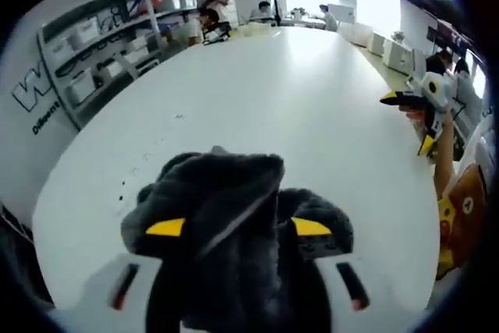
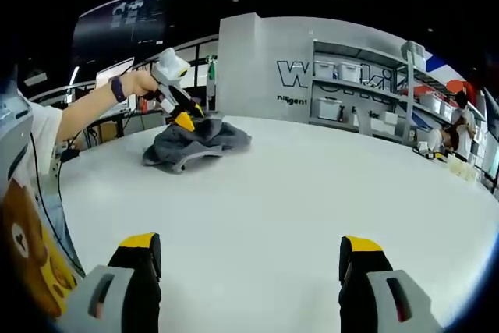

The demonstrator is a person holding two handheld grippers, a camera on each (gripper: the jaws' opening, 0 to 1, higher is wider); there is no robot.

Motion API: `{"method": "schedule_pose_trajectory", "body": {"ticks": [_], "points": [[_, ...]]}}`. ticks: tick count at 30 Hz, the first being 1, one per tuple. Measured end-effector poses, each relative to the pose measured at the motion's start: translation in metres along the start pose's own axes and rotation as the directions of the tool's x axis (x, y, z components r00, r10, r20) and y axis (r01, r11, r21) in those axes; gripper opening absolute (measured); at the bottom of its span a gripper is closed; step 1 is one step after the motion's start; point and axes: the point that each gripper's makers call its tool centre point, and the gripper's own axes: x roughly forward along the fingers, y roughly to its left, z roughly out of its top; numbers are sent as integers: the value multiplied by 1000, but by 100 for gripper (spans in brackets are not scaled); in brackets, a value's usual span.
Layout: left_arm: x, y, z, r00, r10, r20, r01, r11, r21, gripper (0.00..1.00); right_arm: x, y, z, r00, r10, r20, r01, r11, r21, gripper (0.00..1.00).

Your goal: Fold the towel on the table until its edges align and the towel forms a compact rectangular stack.

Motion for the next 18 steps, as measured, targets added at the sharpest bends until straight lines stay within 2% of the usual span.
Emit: {"method": "schedule_pose_trajectory", "body": {"ticks": [12,18], "points": [[-2,11,-2,999,46,16,-46,999,1,30,1,2,1,1000,7,-2,-7,1000,-9,99],[-4,14,-3,998,60,29,-60,998,10,27,1,3,0,1000,7,-4,-7,1000,-9,99]]}}
